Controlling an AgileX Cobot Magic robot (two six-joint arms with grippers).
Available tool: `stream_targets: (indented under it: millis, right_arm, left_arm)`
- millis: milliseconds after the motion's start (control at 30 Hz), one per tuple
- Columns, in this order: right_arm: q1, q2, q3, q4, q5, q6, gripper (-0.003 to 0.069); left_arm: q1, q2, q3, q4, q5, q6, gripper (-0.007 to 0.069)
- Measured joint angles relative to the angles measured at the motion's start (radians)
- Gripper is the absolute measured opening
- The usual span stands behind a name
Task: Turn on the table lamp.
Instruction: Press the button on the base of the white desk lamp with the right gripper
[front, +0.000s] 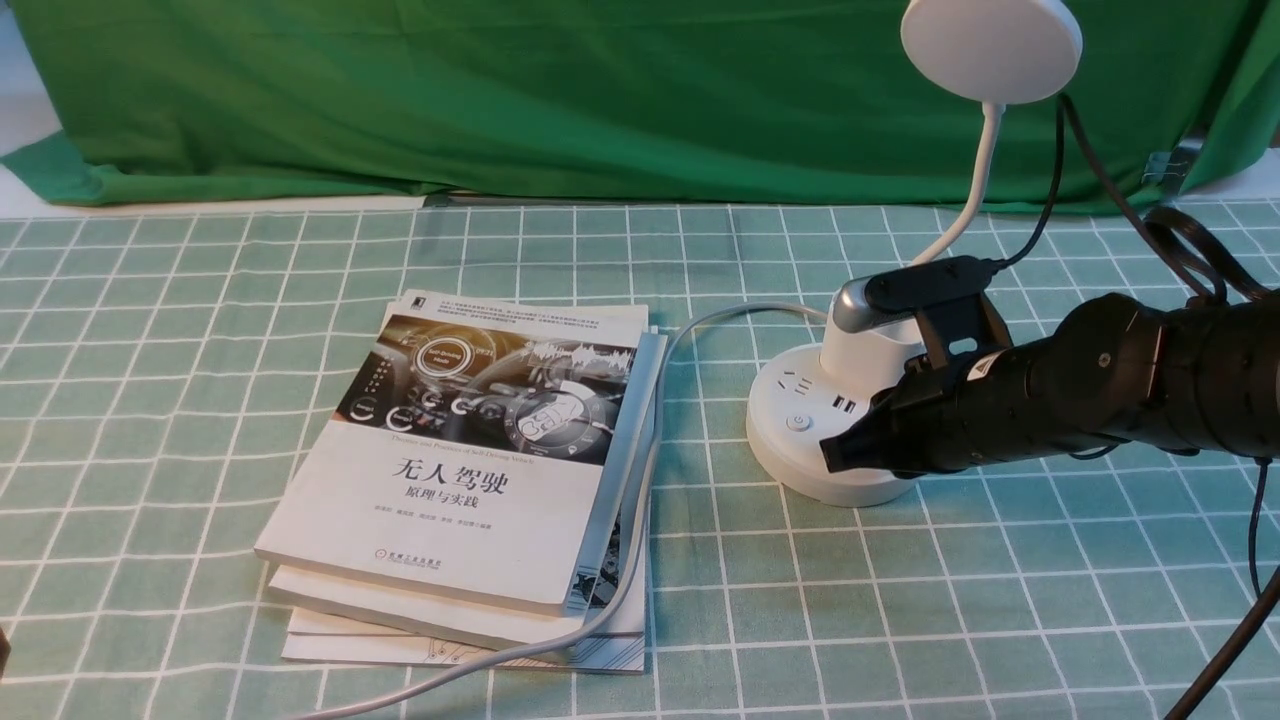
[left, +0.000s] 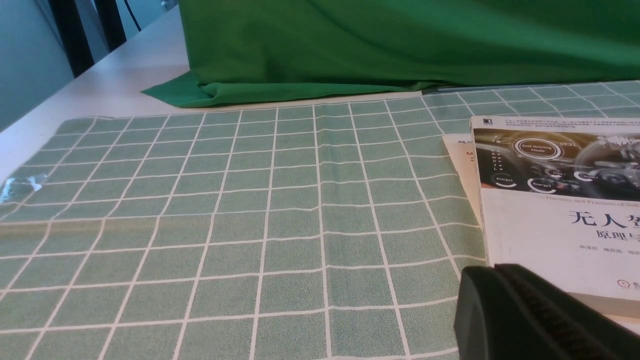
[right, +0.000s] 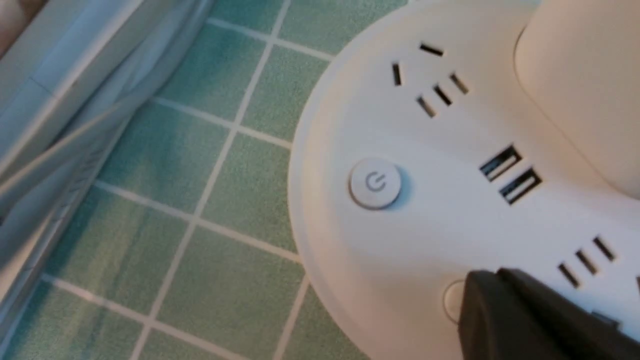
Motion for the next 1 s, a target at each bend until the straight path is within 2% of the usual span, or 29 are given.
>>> stream_targets:
  millis: [200, 1000]
  right_arm:
    - [0.0, 0.001, 0.0, 0.041, -0.01, -0.028, 0.003]
    - [0.0, 0.006, 0.0, 0.046, -0.037, -0.038, 0.003]
  left_arm:
    - [0.0, 0.0, 0.0, 0.0, 0.0, 0.0, 0.0021]
    - [0.0, 0.0, 0.0, 0.0, 0.0, 0.0, 0.0021]
